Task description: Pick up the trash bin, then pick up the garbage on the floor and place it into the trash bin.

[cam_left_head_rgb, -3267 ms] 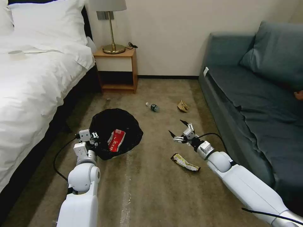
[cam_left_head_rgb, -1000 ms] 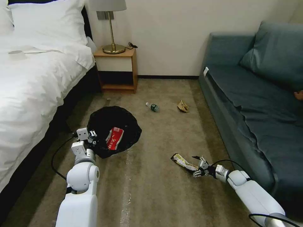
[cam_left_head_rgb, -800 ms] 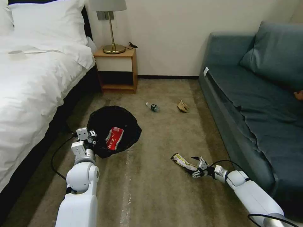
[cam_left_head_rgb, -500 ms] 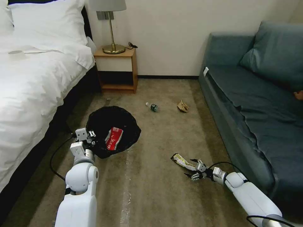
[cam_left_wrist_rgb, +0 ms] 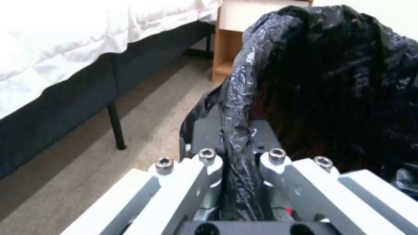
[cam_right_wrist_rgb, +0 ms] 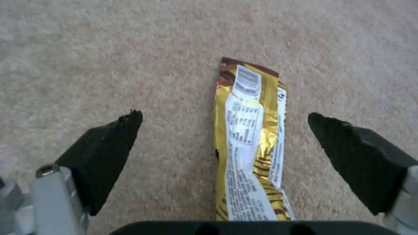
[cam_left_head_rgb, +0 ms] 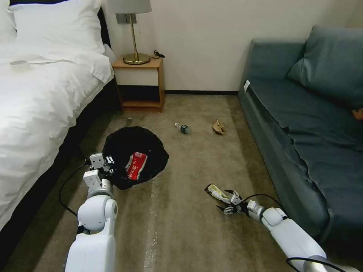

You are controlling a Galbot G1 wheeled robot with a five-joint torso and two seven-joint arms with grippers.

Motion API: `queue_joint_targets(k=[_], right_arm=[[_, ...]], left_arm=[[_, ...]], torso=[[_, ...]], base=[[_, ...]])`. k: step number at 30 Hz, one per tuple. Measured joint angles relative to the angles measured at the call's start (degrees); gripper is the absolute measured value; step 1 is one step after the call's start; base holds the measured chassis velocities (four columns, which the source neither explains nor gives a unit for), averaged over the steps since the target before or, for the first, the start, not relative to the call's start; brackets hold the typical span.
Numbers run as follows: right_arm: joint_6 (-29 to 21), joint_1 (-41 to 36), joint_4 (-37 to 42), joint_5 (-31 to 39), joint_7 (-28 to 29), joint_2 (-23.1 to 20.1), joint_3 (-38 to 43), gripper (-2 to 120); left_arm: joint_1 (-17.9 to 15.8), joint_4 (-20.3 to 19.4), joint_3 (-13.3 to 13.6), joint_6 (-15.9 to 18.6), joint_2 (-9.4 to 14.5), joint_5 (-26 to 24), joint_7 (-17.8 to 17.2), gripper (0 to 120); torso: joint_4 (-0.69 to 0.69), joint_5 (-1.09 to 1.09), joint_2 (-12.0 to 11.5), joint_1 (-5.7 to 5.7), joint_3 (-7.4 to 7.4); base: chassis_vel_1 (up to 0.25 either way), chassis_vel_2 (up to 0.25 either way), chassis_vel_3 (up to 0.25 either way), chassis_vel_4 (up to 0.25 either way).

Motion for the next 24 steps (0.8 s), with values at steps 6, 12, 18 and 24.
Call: queue_joint_targets(k=[6, 12, 18, 24], right_arm=[[-1.87, -0.28, -0.55, -1.93, 4.02, 0.80, 0.02, 98], [-2.76, -0.28, -1.11, -2.90, 5.95, 1.21, 0.31, 98], [-4.00, -0.24, -1.59, -3.51, 8.65, 2.06, 0.44, 97], [-4.57, -0.06, -2.30, -4.57, 10.71, 2.78, 0.50, 92]], left_arm=[[0.16, -0.24, -0.05, 0.00, 0.07, -0.05, 0.01, 5], [0.37, -0.36, -0.27, -0.01, 0.16, -0.05, 0.00, 5], [0.59, -0.67, -0.37, -0.22, 0.18, -0.04, -0.22, 5], [0.87, -0.82, -0.65, -0.50, 0.15, -0.05, -0.63, 5]], torso=[[-0.01, 0.01, 0.00, 0.00, 0.00], [-0.01, 0.01, 0.00, 0.00, 0.00], [-0.01, 0.01, 0.00, 0.00, 0.00], [-0.01, 0.01, 0.00, 0.00, 0.00]], base=[[0.000, 0.000, 0.000, 0.000], [0.000, 0.000, 0.000, 0.000], [0.000, 0.000, 0.000, 0.000], [0.000, 0.000, 0.000, 0.000]])
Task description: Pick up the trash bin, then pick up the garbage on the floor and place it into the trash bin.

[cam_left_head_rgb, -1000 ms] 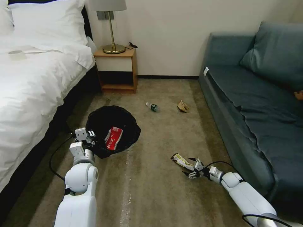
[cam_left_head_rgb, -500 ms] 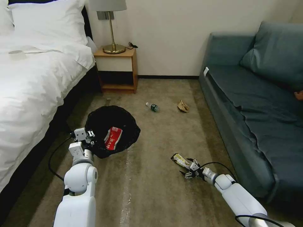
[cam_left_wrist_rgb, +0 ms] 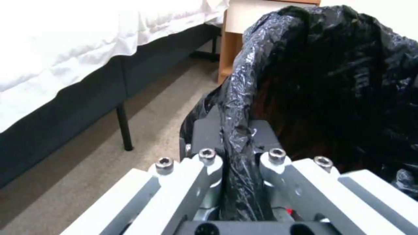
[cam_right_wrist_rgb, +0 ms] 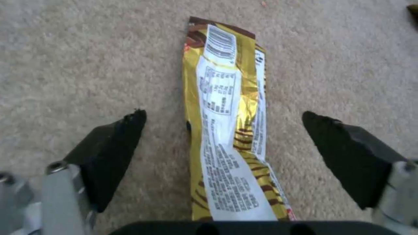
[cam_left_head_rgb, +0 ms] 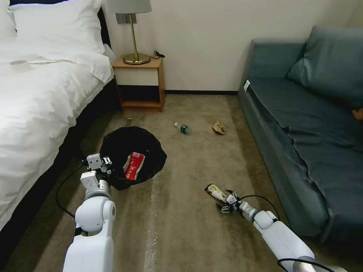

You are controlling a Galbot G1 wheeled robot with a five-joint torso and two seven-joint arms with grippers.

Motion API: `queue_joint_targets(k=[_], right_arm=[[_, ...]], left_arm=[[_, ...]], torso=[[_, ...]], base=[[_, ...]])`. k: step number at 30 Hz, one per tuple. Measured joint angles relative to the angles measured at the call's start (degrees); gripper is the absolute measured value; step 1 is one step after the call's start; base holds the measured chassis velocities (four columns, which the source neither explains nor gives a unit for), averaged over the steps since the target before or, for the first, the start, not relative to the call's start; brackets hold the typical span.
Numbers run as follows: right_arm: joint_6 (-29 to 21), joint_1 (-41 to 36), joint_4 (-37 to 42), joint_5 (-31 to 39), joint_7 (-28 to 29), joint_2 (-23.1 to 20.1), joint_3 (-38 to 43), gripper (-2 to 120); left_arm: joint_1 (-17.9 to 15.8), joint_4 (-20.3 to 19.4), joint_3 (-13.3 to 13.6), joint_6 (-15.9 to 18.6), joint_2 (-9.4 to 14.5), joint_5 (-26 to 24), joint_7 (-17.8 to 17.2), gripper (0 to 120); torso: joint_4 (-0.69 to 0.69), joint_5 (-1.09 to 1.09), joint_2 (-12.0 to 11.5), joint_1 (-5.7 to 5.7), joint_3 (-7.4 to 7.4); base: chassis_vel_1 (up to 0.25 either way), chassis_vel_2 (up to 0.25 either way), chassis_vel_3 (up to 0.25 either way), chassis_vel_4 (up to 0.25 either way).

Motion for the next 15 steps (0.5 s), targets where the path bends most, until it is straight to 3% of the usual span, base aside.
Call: queue_joint_targets(k=[5, 8, 12, 15], right_arm=[[-0.33, 0.13, -0.31, -0.79, 0.98, 0.11, 0.23, 77], [-1.16, 0.11, -0.17, -2.49, 2.51, 0.03, 0.72, 61], [-1.43, -0.03, -0.17, -2.55, 2.99, 0.06, 0.85, 51], [-1.47, -0.20, -0.17, -2.57, 3.15, 0.07, 0.93, 36]], left_arm=[[0.04, -0.05, -0.10, -0.01, 0.05, -0.03, 0.00, 5], [0.04, -0.07, 0.01, -0.01, 0.05, -0.04, 0.00, 5], [-0.03, -0.07, 0.15, -0.01, 0.03, -0.05, -0.02, 5], [-0.17, -0.06, 0.23, -0.01, 0.02, -0.05, -0.03, 5]], torso=[[0.00, 0.00, 0.00, 0.00, 0.00], [0.00, 0.00, 0.00, 0.00, 0.00], [0.00, 0.00, 0.00, 0.00, 0.00], [0.00, 0.00, 0.00, 0.00, 0.00]], base=[[0.000, 0.000, 0.000, 0.000], [0.000, 0.000, 0.000, 0.000], [0.000, 0.000, 0.000, 0.000], [0.000, 0.000, 0.000, 0.000]])
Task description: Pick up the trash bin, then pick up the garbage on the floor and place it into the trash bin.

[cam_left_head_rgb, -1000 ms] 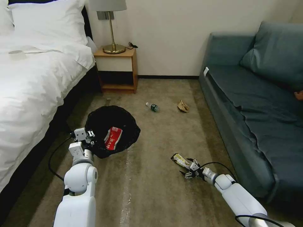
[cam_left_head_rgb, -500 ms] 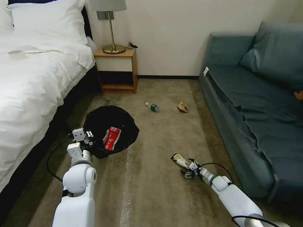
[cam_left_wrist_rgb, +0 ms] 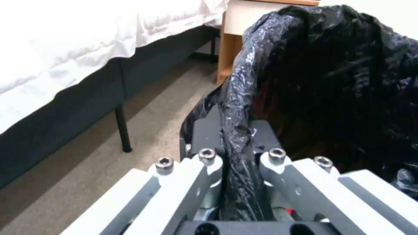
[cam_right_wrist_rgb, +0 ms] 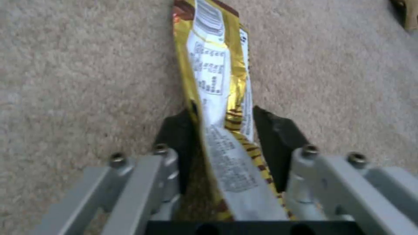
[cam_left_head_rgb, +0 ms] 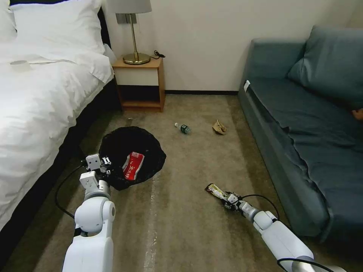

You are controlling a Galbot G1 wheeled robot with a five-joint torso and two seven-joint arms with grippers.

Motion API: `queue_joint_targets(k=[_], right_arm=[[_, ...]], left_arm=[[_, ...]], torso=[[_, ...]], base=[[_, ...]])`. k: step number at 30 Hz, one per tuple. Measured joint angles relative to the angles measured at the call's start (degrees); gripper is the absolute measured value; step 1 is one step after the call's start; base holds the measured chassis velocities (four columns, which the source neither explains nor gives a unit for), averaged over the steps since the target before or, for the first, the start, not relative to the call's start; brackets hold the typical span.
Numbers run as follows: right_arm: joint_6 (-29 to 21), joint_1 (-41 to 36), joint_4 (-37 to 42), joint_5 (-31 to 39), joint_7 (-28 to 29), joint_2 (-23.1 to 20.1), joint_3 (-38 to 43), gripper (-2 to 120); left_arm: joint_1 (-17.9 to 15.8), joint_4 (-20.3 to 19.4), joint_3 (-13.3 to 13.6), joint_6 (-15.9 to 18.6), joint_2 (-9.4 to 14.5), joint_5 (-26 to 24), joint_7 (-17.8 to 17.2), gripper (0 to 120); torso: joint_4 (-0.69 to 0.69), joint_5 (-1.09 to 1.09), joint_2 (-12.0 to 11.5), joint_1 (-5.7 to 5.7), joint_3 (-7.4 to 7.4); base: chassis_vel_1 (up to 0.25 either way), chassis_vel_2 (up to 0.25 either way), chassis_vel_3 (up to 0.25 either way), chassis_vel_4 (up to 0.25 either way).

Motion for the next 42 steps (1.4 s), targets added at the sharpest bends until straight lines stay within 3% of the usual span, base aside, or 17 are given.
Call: queue_joint_targets(k=[11, 33, 42], right_arm=[[0.00, 0.04, -0.03, 0.24, 0.14, 0.03, 0.05, 0], [1.69, 0.40, 1.87, 1.18, 1.99, 0.88, 0.32, 0], [5.80, 0.57, 5.17, -0.80, 4.89, 2.30, -0.92, 0]], left_arm=[[-0.11, 0.10, 0.01, 0.00, -0.07, 0.00, -0.05, 5], [-0.23, 0.81, 0.06, -0.12, -0.09, 0.00, -0.01, 5], [-0.09, 1.05, -0.04, -0.31, 0.06, -0.05, 0.14, 5]], torso=[[0.00, 0.00, 0.00, 0.00, 0.00], [0.01, -0.01, 0.00, 0.00, 0.00], [0.01, 0.00, 0.00, 0.00, 0.00]], base=[[0.000, 0.000, 0.000, 0.000], [0.000, 0.000, 0.000, 0.000], [0.000, 0.000, 0.000, 0.000]])
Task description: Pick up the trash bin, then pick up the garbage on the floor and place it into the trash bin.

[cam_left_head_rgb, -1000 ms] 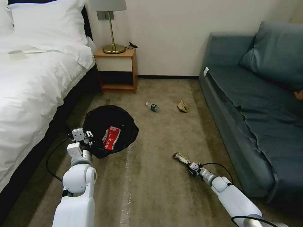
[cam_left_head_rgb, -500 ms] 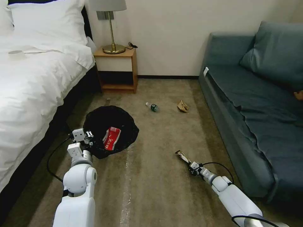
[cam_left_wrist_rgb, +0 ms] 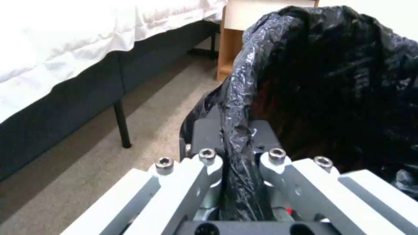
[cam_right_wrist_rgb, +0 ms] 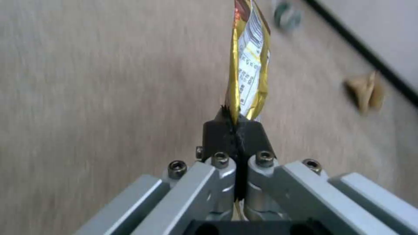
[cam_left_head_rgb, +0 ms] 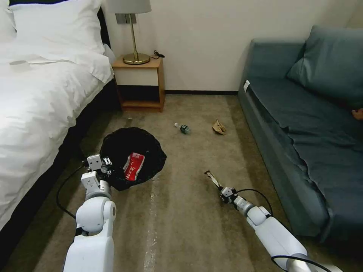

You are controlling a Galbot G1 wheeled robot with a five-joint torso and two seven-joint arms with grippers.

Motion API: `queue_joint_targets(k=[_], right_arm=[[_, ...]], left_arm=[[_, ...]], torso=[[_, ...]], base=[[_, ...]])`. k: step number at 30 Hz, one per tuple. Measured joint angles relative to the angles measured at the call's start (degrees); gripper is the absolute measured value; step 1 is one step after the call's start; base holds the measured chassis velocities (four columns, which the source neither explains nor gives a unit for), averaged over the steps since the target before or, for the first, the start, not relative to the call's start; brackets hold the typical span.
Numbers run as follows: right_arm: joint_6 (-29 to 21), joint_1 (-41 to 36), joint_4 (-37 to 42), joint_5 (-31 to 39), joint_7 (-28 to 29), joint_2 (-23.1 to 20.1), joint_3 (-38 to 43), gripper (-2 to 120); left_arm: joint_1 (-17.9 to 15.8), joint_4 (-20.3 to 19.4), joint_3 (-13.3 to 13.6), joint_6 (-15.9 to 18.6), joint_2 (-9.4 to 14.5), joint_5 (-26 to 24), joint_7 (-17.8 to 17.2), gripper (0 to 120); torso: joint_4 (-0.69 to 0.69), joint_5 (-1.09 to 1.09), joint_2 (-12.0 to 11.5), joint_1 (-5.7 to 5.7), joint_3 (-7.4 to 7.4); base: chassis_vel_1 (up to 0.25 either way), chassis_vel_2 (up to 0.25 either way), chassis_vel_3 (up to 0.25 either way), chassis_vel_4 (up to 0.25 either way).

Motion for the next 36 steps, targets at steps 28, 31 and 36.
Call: queue_joint_targets(k=[28, 31, 36], right_arm=[[0.25, 2.56, 19.25, 3.29, 12.01, 0.39, -3.69, 0], [-1.30, 2.93, 23.48, 5.81, 12.88, 0.35, -6.03, 0], [-4.11, 3.23, 29.46, 9.41, 14.32, 0.18, -10.49, 0]], left_arm=[[0.36, 0.53, 1.16, -0.39, 0.11, 0.43, -0.12, 5], [0.35, 0.90, 1.15, -0.59, 0.09, 0.40, -0.08, 5], [0.28, 1.43, 1.11, -0.83, 0.05, 0.37, -0.03, 5]], torso=[[-0.01, -0.01, 0.00, 0.00, 0.00], [-0.01, -0.01, 0.00, 0.00, 0.00], [0.00, -0.01, 0.00, 0.00, 0.00]], base=[[0.000, 0.000, 0.000, 0.000], [0.000, 0.000, 0.000, 0.000], [0.000, 0.000, 0.000, 0.000]])
